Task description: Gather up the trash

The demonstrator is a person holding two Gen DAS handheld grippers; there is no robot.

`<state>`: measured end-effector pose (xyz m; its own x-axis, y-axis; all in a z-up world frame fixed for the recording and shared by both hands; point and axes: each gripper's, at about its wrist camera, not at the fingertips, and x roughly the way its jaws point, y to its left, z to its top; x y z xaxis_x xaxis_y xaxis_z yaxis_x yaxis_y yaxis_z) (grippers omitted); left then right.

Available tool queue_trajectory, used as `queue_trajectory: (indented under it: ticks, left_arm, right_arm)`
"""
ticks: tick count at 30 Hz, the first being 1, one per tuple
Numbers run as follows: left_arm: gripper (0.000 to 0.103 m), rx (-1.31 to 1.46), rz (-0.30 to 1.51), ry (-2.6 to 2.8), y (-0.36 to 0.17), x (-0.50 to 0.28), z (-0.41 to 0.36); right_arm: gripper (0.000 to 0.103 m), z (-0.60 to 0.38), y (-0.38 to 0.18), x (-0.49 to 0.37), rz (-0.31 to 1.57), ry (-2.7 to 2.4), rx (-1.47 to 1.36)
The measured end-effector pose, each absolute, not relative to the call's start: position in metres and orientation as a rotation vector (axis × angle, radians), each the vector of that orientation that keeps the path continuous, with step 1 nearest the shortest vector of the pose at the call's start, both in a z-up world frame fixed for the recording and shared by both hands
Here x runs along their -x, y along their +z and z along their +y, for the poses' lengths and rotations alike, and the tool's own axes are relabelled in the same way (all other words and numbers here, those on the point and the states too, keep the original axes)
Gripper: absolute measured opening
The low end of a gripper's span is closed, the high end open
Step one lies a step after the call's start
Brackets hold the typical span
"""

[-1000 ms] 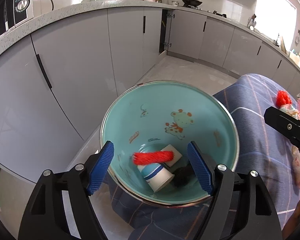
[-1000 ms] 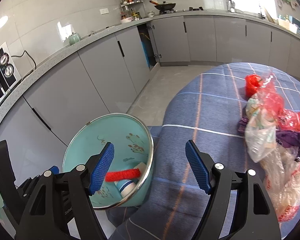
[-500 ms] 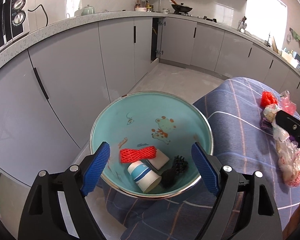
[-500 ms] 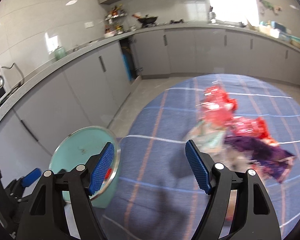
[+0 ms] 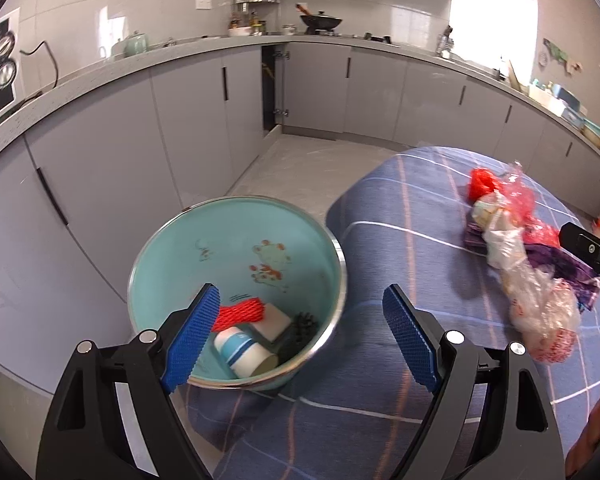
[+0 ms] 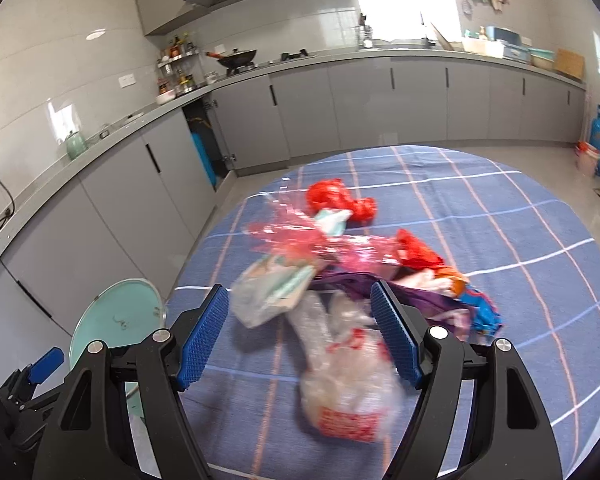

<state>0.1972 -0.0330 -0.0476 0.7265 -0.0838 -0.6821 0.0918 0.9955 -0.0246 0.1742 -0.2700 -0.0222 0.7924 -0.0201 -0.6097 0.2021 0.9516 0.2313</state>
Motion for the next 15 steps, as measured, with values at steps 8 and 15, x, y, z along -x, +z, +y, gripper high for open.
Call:
queue_trajectory:
  ticks: [8,15]
  left_arm:
    - [0.082,-0.045,0.744,-0.151,-0.044,-0.188,-0.065]
    - [0.082,-0.073,0.745,-0.194,-0.044,-0.182,-0.090]
  right_arm:
    - [0.073,-0.296,-0.022,-0.159,0.640,-0.156,-0.316]
    - [0.073,-0.317,-0.026,-0.151,0.639,-0.180,-0.345]
